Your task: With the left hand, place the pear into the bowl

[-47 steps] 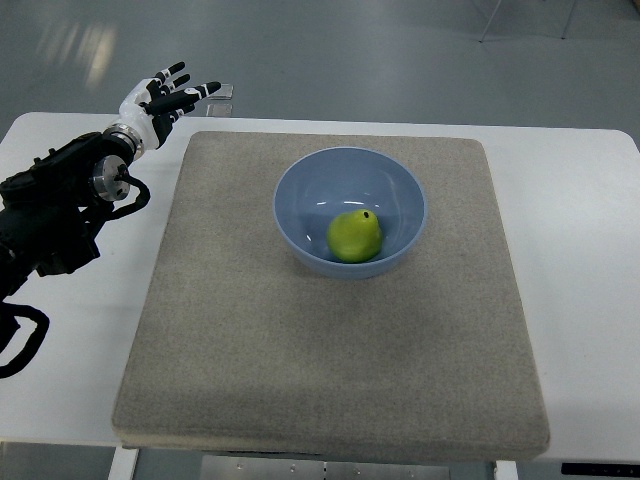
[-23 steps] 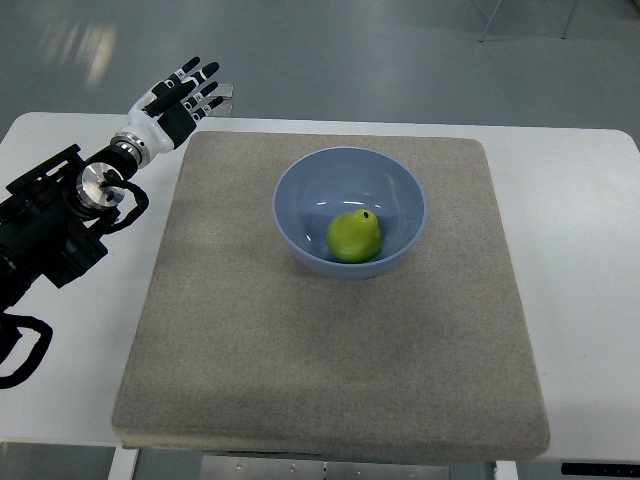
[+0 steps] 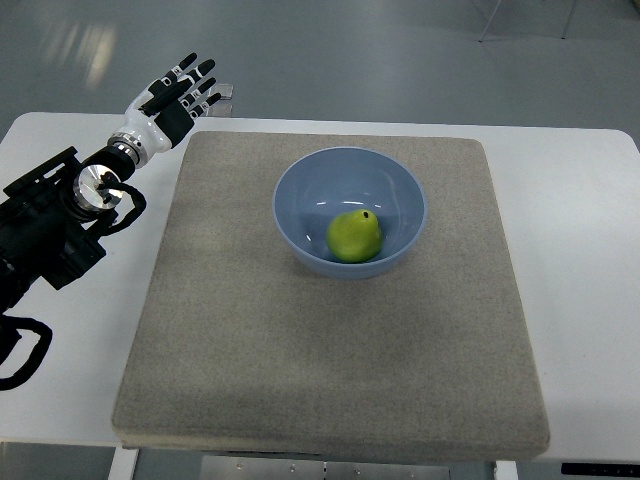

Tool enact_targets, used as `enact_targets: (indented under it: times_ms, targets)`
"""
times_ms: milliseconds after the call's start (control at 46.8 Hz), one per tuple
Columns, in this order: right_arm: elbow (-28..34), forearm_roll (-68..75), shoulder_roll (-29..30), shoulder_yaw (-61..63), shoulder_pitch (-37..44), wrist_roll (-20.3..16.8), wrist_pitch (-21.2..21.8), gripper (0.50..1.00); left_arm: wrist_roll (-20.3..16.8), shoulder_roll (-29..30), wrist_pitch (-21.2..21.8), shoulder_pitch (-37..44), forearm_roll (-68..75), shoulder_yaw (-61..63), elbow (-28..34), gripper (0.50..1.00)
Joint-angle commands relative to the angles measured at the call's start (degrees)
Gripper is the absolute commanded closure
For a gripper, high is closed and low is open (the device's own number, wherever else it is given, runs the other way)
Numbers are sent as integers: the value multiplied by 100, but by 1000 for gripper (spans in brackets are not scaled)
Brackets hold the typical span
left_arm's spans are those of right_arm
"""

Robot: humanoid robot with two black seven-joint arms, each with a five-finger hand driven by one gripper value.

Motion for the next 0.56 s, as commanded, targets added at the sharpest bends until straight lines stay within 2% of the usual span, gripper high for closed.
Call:
enact_targets:
  times_ms: [0,299,534]
  targets:
    - [0,0,0,0,0,0,0,574,-52,4,40,0,-1,-17,2,510]
    - [9,18,0,0,0,0,44,574,-70,31,119,-8,-10,-70,2,510]
    - [352,-9,0,0,35,-35,193,576,-105,31,128,0,-1,-61,19,510]
